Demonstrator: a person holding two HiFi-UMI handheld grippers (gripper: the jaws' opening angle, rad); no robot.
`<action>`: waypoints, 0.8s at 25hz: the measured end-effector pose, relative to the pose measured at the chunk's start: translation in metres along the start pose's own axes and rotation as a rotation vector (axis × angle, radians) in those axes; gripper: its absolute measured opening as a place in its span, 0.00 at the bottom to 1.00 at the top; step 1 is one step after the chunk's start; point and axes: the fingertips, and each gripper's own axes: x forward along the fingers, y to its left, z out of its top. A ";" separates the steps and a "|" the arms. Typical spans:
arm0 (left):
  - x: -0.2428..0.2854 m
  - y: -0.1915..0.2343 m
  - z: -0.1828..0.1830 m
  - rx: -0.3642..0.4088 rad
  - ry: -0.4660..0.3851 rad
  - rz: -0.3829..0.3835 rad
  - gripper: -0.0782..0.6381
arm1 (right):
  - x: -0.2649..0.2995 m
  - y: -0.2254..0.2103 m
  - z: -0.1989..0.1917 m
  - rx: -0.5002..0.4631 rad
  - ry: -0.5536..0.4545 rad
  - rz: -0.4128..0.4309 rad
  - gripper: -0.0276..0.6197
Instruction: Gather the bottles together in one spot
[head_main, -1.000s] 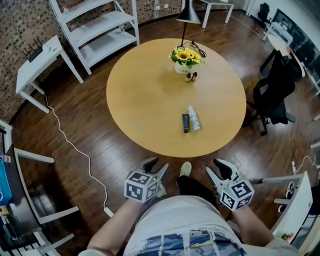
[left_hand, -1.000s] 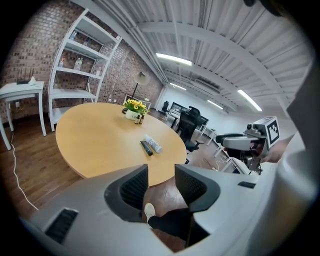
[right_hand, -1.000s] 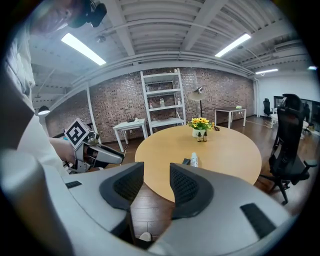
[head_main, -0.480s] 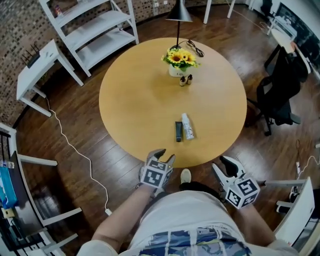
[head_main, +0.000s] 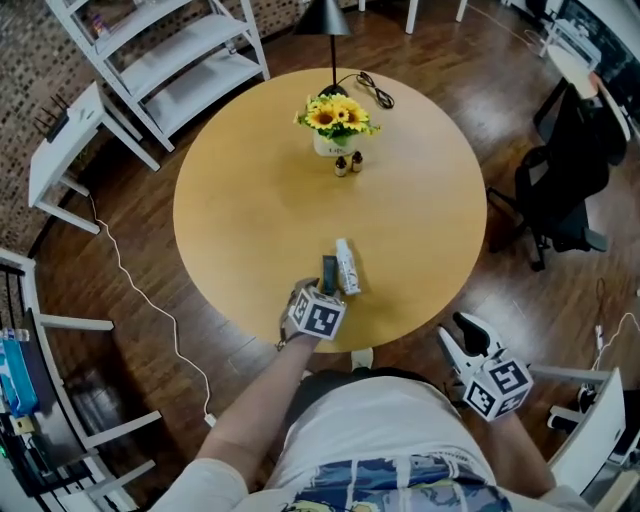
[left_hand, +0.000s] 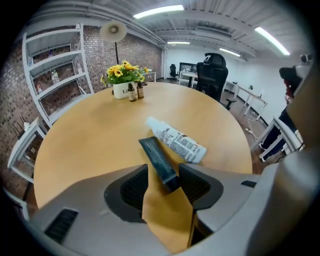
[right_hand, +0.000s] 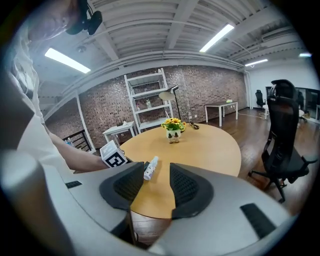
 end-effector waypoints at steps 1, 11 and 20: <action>0.005 -0.002 -0.001 0.003 0.018 0.003 0.39 | 0.000 -0.008 -0.001 0.005 0.005 0.003 0.33; 0.006 0.004 -0.009 -0.087 0.035 0.030 0.27 | 0.019 -0.050 0.008 0.027 -0.011 0.067 0.33; -0.096 0.000 0.050 -0.426 -0.324 -0.250 0.27 | 0.054 -0.019 0.027 0.002 -0.024 0.226 0.33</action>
